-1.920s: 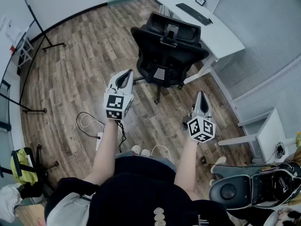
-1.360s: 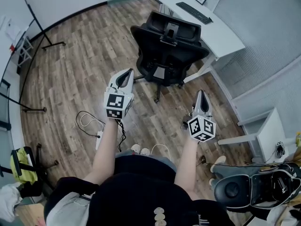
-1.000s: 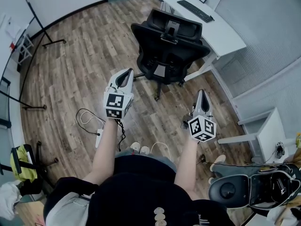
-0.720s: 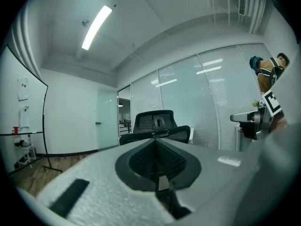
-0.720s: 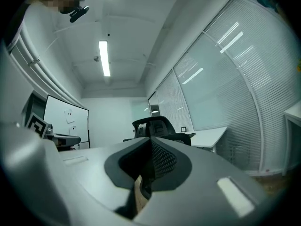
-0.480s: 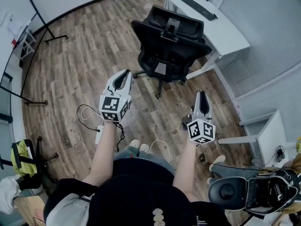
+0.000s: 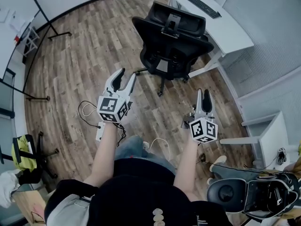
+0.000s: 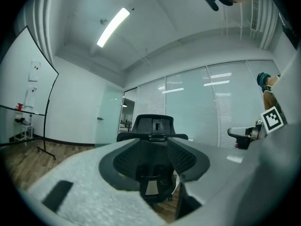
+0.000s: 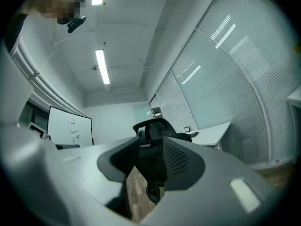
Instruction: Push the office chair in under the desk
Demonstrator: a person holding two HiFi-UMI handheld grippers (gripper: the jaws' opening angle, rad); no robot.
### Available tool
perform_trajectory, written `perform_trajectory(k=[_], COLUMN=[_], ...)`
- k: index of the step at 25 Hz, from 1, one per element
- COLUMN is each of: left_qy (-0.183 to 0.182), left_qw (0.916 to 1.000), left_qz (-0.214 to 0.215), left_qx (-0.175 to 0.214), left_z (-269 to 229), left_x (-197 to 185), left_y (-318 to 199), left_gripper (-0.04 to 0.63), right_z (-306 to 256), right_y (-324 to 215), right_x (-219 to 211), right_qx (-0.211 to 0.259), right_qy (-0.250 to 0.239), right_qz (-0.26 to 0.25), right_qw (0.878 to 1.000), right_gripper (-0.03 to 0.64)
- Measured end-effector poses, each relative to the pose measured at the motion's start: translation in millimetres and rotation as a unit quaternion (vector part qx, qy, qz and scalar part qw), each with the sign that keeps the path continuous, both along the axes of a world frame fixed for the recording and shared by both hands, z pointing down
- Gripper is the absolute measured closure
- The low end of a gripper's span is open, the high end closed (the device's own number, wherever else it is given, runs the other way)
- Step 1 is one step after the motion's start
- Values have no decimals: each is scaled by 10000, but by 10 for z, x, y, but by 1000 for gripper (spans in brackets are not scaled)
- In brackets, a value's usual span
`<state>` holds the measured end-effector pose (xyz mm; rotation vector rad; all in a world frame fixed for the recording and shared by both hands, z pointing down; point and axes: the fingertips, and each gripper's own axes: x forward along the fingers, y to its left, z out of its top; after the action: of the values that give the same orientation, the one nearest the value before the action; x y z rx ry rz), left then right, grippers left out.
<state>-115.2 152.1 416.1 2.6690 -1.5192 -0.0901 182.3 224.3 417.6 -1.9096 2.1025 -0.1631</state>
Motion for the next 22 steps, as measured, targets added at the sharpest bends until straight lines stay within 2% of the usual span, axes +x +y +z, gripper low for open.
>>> perform_trajectory(k=[10,15,22], left_qy=[-42,-57,-204], left_qw=[9998,9999,9998], left_qz=[-198,-107,80], left_qx=[-65,-49,24], left_z=[116,153,113], left_x=[-157,-92,62], left_y=[-223,-658,-1517], left_gripper=[423,423,423], right_z=[90,94,35], right_y=[-326,-711,-1522], right_x=[-16,39,101], right_qx=[-18,-29,17], right_qy=[-76,-14,39], right_qz=[-103,-47,45], right_qw=[9999,10000,10000], right_gripper=[472,472,472])
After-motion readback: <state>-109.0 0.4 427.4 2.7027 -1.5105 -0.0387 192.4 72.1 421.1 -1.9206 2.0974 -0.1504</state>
